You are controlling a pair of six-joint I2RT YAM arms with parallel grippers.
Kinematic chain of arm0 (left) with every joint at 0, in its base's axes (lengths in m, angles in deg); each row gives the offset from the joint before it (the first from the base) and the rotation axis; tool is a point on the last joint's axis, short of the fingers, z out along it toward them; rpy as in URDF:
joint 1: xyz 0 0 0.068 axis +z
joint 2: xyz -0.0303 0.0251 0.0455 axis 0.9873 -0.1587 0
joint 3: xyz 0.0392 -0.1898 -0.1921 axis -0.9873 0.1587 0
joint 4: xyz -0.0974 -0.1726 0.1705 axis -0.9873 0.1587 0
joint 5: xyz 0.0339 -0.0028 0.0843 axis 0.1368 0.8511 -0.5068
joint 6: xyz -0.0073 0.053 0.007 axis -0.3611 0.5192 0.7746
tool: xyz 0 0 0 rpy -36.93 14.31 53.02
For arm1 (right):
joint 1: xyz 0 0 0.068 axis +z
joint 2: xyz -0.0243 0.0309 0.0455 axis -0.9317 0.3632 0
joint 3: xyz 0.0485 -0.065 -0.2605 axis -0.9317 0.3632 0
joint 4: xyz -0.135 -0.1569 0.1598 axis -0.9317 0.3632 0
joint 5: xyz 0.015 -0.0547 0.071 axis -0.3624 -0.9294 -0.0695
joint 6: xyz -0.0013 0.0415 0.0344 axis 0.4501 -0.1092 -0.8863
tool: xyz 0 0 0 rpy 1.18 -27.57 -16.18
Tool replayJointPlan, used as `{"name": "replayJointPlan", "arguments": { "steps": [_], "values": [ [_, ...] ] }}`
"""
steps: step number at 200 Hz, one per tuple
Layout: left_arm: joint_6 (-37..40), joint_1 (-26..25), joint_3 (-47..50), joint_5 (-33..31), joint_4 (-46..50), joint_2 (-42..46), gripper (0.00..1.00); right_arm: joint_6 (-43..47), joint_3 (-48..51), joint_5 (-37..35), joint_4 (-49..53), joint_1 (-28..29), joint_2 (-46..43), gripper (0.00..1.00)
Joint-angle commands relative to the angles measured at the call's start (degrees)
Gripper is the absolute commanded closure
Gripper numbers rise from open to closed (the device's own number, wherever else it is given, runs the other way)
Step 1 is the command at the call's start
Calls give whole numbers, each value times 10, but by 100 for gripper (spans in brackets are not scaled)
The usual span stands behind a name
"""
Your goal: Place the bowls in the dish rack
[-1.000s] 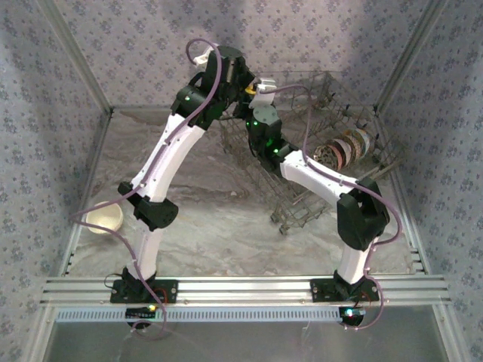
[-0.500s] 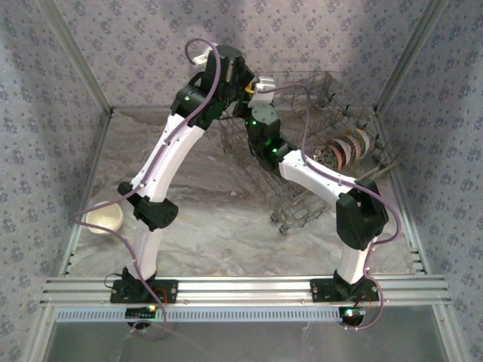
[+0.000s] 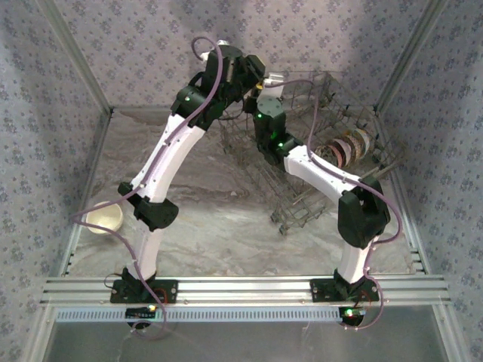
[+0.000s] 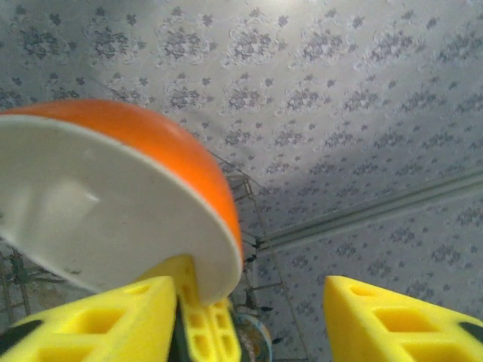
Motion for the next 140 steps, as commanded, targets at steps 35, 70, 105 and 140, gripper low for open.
{"name": "replayJointPlan", "arguments": {
  "steps": [35, 70, 105, 140],
  "values": [
    [76, -1, -18, 28, 1, 47, 38, -3, -49, -35, 83, -66, -27, 100],
    [131, 25, -6, 49, 40, 67, 36, 25, -66, -21, 197, -146, -46, 100],
    [160, 80, 111, 84, 48, 121, 35, 104, -111, -31, 297, -215, -35, 100],
    [160, 126, 276, 102, -15, 183, 35, 166, -135, -41, 324, -270, -10, 100]
  ]
}}
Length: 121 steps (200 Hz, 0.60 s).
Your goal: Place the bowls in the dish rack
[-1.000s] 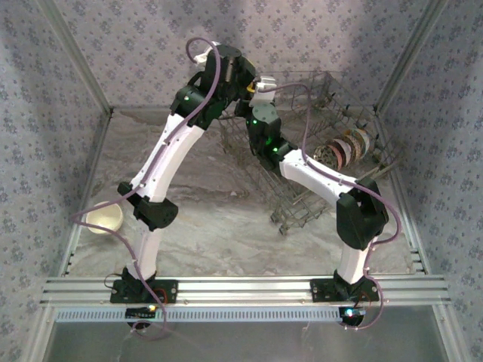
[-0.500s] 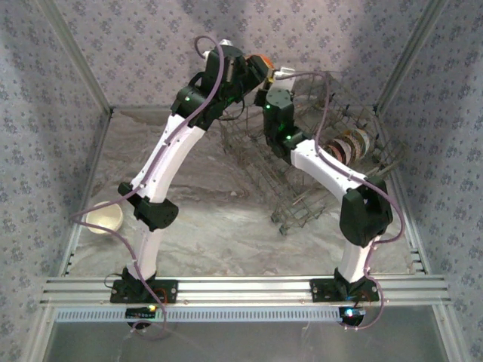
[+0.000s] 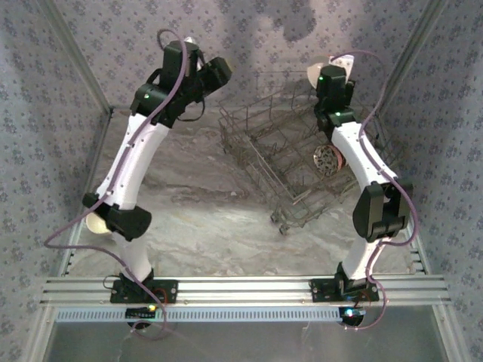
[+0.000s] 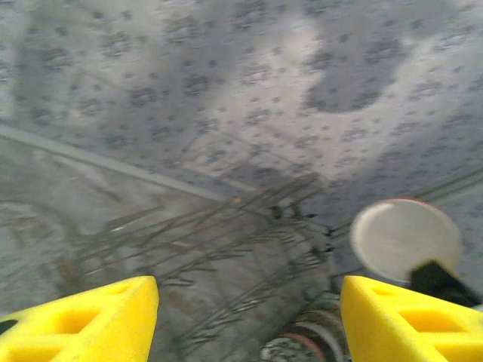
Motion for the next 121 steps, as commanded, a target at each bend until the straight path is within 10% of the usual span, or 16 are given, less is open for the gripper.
{"name": "replayJointPlan", "arguments": {
  "steps": [1, 121],
  "values": [
    [19, 21, 78, 30, -34, 32, 35, 63, -43, -19, 40, -24, 5, 100],
    [45, 156, 361, 147, -129, 119, 34, 220, -200, -16, 153, -75, 160, 100]
  ]
}}
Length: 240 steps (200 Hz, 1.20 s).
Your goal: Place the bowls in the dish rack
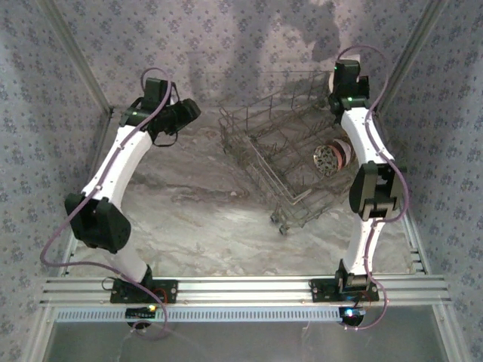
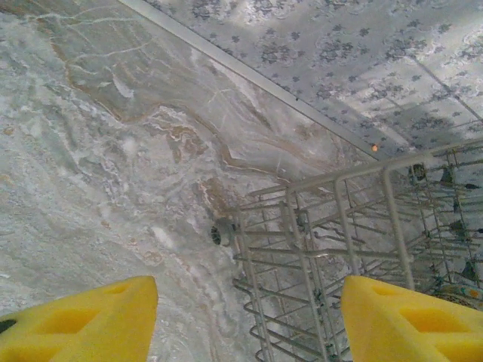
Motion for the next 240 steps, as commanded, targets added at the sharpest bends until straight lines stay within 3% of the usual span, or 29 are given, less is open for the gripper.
{"name": "replayJointPlan", "arguments": {
  "steps": [1, 73, 240],
  "values": [
    [28, 15, 2, 41, -36, 21, 34, 47, -45, -3, 25, 2, 17, 100],
    [58, 27, -31, 73, -29, -24, 34, 119, -130, -26, 54, 16, 100, 100],
    [74, 34, -21, 86, -23, -36, 34, 124, -170, -84, 70, 35, 176, 100]
  ]
}}
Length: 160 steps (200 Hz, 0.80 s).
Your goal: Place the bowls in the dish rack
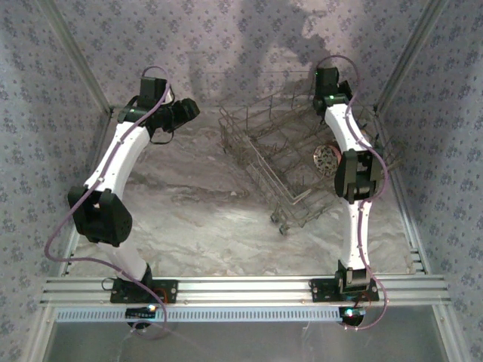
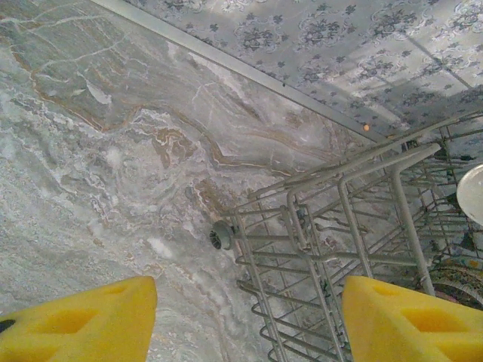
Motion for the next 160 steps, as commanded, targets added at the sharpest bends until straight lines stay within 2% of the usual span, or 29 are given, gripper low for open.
{"name": "replayJointPlan", "arguments": {
  "steps": [1, 78, 160],
  "values": [
    [11, 5, -8, 15, -6, -1, 34, 8, -23, -23, 2, 10, 8, 100],
    [7, 14, 34, 21, -23, 15, 34, -19, -48, -60, 62, 19, 30, 100],
    [13, 17, 50, 30, -30, 16, 34, -27, -74, -117, 80, 22, 50, 100]
  ]
}}
